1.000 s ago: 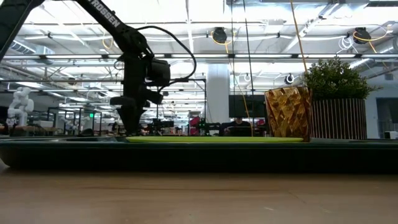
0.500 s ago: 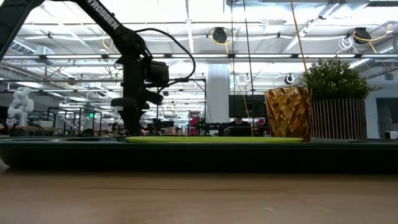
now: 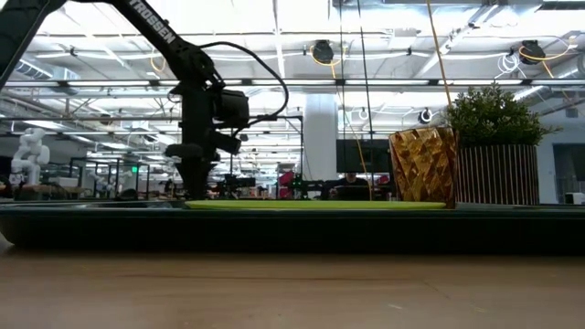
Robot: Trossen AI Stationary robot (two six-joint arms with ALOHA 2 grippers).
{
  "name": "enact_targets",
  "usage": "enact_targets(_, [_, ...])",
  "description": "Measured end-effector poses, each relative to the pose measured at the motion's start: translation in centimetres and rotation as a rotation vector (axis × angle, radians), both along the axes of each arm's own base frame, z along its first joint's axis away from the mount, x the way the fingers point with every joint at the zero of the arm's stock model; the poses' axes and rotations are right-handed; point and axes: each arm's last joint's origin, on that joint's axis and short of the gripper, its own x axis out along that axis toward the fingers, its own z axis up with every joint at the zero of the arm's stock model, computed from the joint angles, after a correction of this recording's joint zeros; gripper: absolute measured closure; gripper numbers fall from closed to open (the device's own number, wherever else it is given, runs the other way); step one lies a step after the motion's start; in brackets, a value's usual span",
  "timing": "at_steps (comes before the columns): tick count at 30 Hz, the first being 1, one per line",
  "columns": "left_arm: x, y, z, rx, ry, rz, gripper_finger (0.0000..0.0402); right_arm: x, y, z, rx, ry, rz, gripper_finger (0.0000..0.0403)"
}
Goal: Pick and place plate/cup/fork/spoon on tray
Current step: Put the orange spoon on the black tray to the left of the green plate
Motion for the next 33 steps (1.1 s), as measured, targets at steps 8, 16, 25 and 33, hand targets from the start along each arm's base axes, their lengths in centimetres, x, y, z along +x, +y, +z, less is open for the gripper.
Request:
enact_targets(8, [0.4,0.4,-2.2,0.009,0.073,-0.002,0.0214,0.0,0.0,0.0,0.001,-0.001,0.0,0.0403])
enact_targets(16, [0.3,0.5,-2.4,-0.029,0.059,-0.019,0.0277,0.2,-0.4,0.0,0.0,0.0,-0.018,0.0403])
enact_targets(25, [0.0,0.4,-2.0,0.029,0.12,-0.02,0.0373,0.2,-0.5,0.0,0.0,0.0,-0.026,0.0403])
enact_targets(33, [-0.5,0.3,1.5,0.039,0.195,-0.016,0.0373,0.2,-0.5,0.0,0.007,-0.002,-0.027,0.0403])
